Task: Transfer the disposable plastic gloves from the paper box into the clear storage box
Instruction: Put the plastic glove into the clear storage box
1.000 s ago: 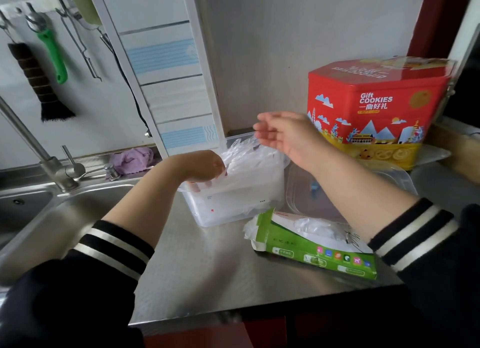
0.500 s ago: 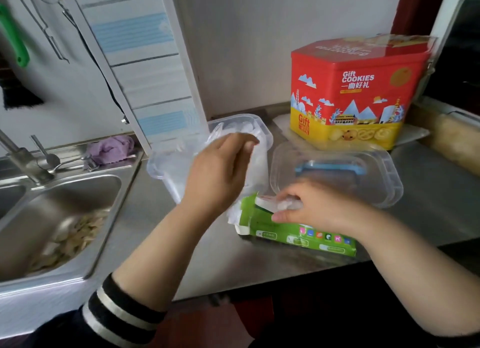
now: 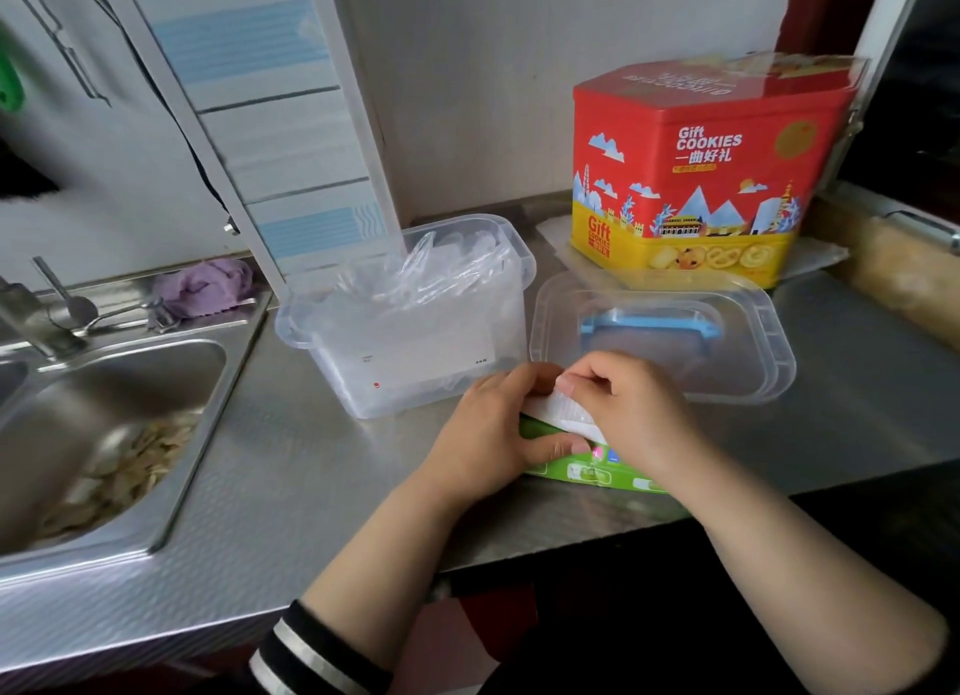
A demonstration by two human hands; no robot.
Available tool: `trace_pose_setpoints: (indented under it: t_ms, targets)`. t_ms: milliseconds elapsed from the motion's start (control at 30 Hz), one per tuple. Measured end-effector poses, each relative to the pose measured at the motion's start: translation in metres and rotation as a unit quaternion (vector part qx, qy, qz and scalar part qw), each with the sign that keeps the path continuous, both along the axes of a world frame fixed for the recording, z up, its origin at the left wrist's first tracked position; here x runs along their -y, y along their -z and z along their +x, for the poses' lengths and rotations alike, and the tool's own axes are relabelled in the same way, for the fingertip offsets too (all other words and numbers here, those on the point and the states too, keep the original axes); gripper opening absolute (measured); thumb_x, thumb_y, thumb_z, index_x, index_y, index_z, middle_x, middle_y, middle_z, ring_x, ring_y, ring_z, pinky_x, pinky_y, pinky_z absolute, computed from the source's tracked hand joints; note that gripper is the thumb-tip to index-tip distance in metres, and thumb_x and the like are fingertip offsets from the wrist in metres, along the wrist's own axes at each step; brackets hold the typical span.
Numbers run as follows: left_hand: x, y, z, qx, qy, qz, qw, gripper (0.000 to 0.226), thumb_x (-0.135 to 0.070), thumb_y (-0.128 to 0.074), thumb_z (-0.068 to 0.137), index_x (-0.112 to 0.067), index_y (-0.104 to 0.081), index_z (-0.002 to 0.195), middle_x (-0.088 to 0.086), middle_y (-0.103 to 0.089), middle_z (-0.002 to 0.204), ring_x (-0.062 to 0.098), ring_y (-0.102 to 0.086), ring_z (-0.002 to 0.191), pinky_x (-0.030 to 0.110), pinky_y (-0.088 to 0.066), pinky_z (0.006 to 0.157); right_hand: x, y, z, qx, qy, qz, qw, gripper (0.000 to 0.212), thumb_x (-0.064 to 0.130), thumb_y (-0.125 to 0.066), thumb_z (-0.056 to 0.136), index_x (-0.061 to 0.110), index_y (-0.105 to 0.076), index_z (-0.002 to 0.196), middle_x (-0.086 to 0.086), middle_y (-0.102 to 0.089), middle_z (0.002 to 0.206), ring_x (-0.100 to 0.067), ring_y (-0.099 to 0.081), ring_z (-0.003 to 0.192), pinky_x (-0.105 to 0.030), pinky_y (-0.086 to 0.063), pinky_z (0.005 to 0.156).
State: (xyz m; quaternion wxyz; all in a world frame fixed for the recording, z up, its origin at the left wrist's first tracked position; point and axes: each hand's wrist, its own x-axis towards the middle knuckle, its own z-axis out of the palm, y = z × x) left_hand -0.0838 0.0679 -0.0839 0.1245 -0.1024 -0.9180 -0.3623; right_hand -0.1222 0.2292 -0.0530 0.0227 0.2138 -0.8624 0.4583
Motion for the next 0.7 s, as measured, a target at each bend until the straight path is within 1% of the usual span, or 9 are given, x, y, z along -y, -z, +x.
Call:
trace_pose_setpoints:
  t_ms: [167,267,333,400,433,500,567,633,700]
  targets:
    - [0.002,0.004,0.000,0.011,-0.005,0.015,1.000,0.063,-0.066,-0.073,0.064,-0.030,-0.060,0.115,-0.012,-0.066,0.106,0.013,-0.060,0.103,0.041,-0.047,0.092,-0.008,-0.004,-0.010,0.073,0.040,-0.187,0.979,0.019,0.020,-0.061,0.093,0.016,-0.066,0.075,0.015,-0.057,0.052,0.000,-0.046,0.051,-0.026,-0.041,0.059]
    - [0.001,0.003,0.000,0.005,-0.003,0.013,1.000,0.061,-0.065,-0.073,0.065,-0.028,-0.063,0.113,-0.011,-0.066,0.104,0.013,-0.059,0.099,0.040,-0.047,0.091,-0.013,-0.010,-0.010,0.095,0.059,-0.278,0.954,0.019,0.022,-0.058,0.095,0.022,-0.069,0.080,0.018,-0.069,0.068,0.001,-0.060,0.068,-0.025,-0.048,0.076]
    - [0.000,0.003,0.000,0.005,-0.001,0.006,1.000,0.062,-0.065,-0.072,0.065,-0.027,-0.064,0.113,-0.011,-0.066,0.102,0.013,-0.059,0.098,0.040,-0.047,0.090,-0.018,-0.015,-0.007,0.082,0.010,-0.241,0.967,0.021,0.039,-0.058,0.091,0.020,-0.068,0.093,0.015,-0.072,0.084,0.006,-0.062,0.082,-0.020,-0.048,0.082]
    - [0.000,0.002,0.000,0.003,-0.002,0.000,1.000,0.062,-0.066,-0.071,0.065,-0.027,-0.064,0.112,-0.011,-0.066,0.101,0.012,-0.059,0.097,0.038,-0.047,0.090,-0.022,-0.019,-0.009,0.091,-0.037,-0.101,0.990,0.059,0.066,-0.061,0.072,0.023,-0.062,0.112,0.014,-0.068,0.104,0.000,-0.060,0.098,-0.026,-0.048,0.087]
    - [0.000,0.002,0.001,0.004,-0.004,-0.005,1.000,0.062,-0.066,-0.070,0.064,-0.027,-0.064,0.111,-0.011,-0.065,0.100,0.011,-0.058,0.096,0.035,-0.046,0.090,-0.022,-0.018,-0.010,0.086,-0.038,-0.016,0.995,0.062,0.069,-0.063,0.068,0.026,-0.062,0.112,0.013,-0.066,0.101,-0.005,-0.059,0.095,-0.030,-0.048,0.083]
    - [0.000,0.001,0.001,0.008,-0.007,-0.016,1.000,0.062,-0.067,-0.069,0.064,-0.026,-0.064,0.110,-0.011,-0.064,0.098,0.010,-0.057,0.094,0.032,-0.046,0.088,-0.021,-0.016,-0.010,0.038,-0.012,0.051,0.998,0.028,0.049,-0.070,0.078,0.025,-0.069,0.094,0.009,-0.063,0.074,-0.011,-0.056,0.072,-0.031,-0.047,0.068]
    - [0.000,0.000,0.001,0.009,-0.005,-0.027,1.000,0.062,-0.065,-0.073,0.064,-0.025,-0.064,0.110,-0.012,-0.062,0.097,0.010,-0.056,0.094,0.030,-0.045,0.088,-0.019,-0.021,-0.006,0.001,-0.001,-0.037,0.999,0.012,0.032,-0.069,0.086,0.023,-0.071,0.080,0.002,-0.064,0.065,-0.010,-0.054,0.060,-0.030,-0.046,0.063]
    - [0.000,0.000,0.001,0.010,-0.003,-0.037,0.999,0.059,-0.059,-0.078,0.066,-0.023,-0.063,0.111,-0.015,-0.057,0.097,0.010,-0.054,0.095,0.027,-0.043,0.088,-0.018,-0.038,-0.003,0.000,0.002,-0.204,0.979,0.017,0.029,-0.065,0.089,0.025,-0.070,0.073,0.006,-0.068,0.066,-0.003,-0.057,0.063,-0.022,-0.046,0.065]
    - [-0.001,0.000,0.001,0.017,-0.005,-0.044,0.999,0.058,-0.059,-0.078,0.067,-0.025,-0.062,0.112,-0.015,-0.057,0.098,0.009,-0.053,0.096,0.027,-0.042,0.089,-0.020,-0.063,-0.005,-0.012,0.025,-0.343,0.939,0.026,0.031,-0.063,0.091,0.024,-0.069,0.066,0.008,-0.065,0.063,-0.005,-0.057,0.066,-0.019,-0.046,0.068]
